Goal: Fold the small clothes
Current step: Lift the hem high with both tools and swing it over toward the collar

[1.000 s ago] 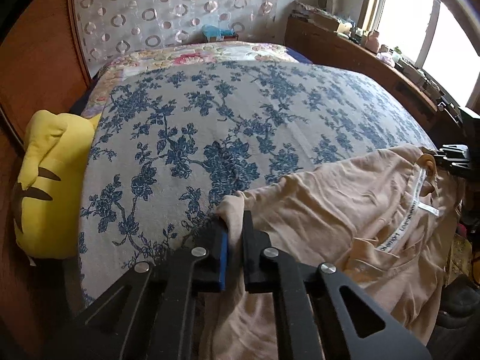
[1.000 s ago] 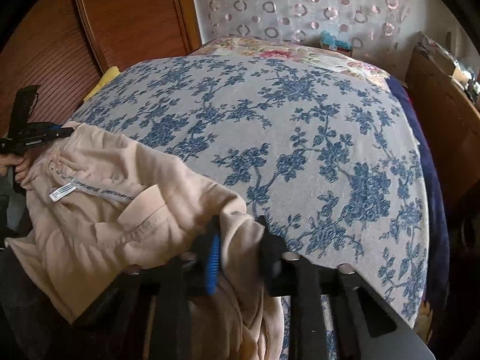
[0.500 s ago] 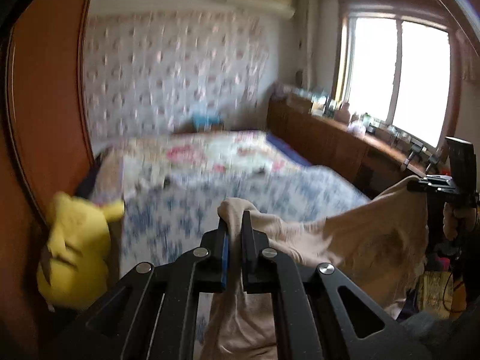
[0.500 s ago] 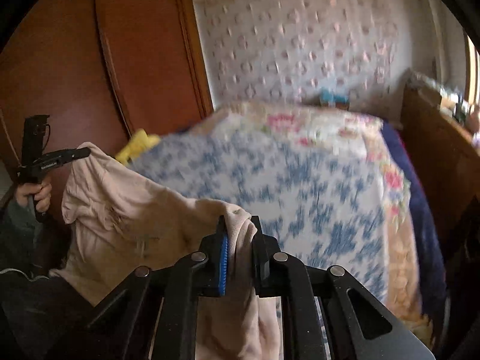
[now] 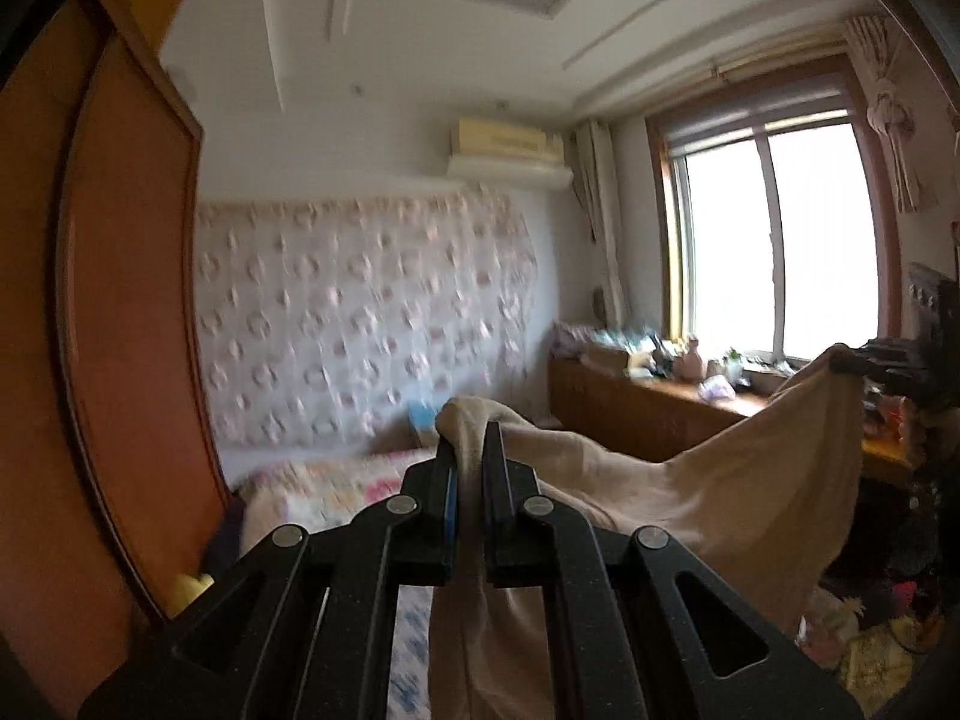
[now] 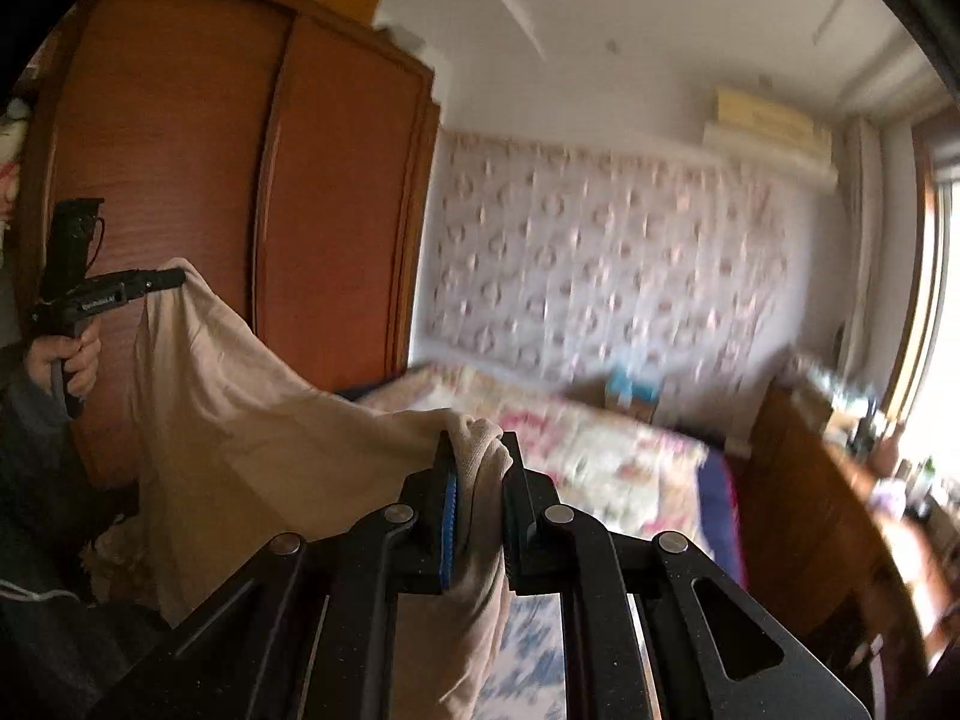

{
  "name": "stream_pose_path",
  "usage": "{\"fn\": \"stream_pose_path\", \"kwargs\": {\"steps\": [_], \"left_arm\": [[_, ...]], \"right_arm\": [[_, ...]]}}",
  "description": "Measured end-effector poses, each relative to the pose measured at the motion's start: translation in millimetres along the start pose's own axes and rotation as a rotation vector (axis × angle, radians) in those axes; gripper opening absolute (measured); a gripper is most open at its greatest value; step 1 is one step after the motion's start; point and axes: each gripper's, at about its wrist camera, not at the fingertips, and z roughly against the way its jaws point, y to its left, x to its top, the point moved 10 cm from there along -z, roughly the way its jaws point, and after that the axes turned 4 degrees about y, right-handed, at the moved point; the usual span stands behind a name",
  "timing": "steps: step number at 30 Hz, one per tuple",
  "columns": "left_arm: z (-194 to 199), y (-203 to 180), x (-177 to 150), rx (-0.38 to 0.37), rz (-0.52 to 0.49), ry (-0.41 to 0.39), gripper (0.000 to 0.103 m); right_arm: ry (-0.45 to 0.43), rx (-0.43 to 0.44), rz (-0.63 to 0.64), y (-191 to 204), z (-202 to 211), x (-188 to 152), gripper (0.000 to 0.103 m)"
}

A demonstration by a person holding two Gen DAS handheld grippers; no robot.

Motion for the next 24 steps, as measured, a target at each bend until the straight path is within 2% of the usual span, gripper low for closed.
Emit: {"fn": "stream_pose_path", "kwargs": {"steps": [3,6,9,14,18,24], "left_arm": [[18.8,6.0,34.0,0.033,-0.024,-0.070,0.007],[36.3,8.0,53.6,0.065,-0.054,-0.117,0.007],[46.2,11.3,58.3,0.082,-0.063,-0.140,0.007],[48.5,19.3,54.4,0.101,-0.059,-0.153,0.007],[25.5,27.7,44.4,0.105,-0.045,-0.118,0.007],[-31.1,42.7,18.0,0.131,-0.032,-0.028,0.007]], "right_arm": [[-0.053,-0.047,0.046,-6.9,28.3,36.7,0.011],[-0.091,-0.095,0.068,-15.6,53.9,65.3,0.011],[-0.108,-0.129,0.083,-19.6,73.5,76.2,0.011],[-0.097,-0.154,0.112,-1.2,89.3,70.9,0.011],[-0.075,-0.147,0.114,16.2,63.3,68.8,0.011],[0.012,-0.154,0.106,-2.6,23.0,68.3,0.011]]}}
